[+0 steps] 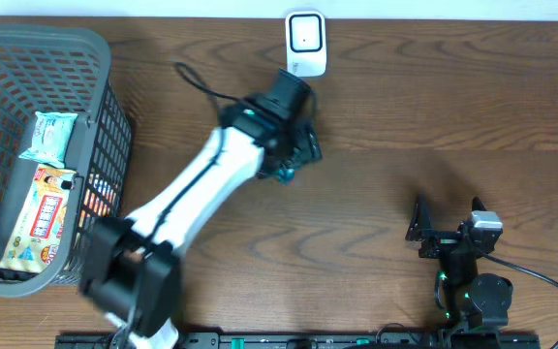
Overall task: Scan the item barcode
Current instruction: 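Carry the bottle to the table center and set it upright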
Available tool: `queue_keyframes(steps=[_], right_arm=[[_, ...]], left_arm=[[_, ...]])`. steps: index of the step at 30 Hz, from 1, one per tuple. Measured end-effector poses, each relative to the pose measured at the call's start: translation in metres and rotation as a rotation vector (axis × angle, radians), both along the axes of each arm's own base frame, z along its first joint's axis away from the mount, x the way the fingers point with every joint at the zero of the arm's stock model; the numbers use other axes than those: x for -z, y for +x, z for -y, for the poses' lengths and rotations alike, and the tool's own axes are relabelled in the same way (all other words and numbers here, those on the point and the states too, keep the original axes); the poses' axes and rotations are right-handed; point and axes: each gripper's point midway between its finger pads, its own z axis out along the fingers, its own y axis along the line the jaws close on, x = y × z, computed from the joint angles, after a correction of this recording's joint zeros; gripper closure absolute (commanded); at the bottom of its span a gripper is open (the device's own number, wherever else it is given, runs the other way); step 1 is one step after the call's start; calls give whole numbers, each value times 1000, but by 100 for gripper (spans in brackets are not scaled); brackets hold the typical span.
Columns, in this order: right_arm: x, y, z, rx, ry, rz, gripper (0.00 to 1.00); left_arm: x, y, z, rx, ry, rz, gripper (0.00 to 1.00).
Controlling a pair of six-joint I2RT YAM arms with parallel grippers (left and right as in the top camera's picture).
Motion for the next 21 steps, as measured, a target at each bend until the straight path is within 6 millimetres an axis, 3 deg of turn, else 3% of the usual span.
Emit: queue_keyframes(steps=[2, 10, 16, 21], right_arm=[[0, 0, 0, 0, 0, 0, 1], [0, 0, 0, 0, 0, 0, 1], [0, 0, 0, 0, 0, 0, 1], [0, 0, 0, 0, 0, 0, 1]], left_arm=[[11, -2, 11, 25, 6, -6, 66], [9, -8, 46, 97, -35, 50, 65], [9, -4, 51, 99, -48, 68, 65], [9, -4, 51, 99, -48, 68, 50]])
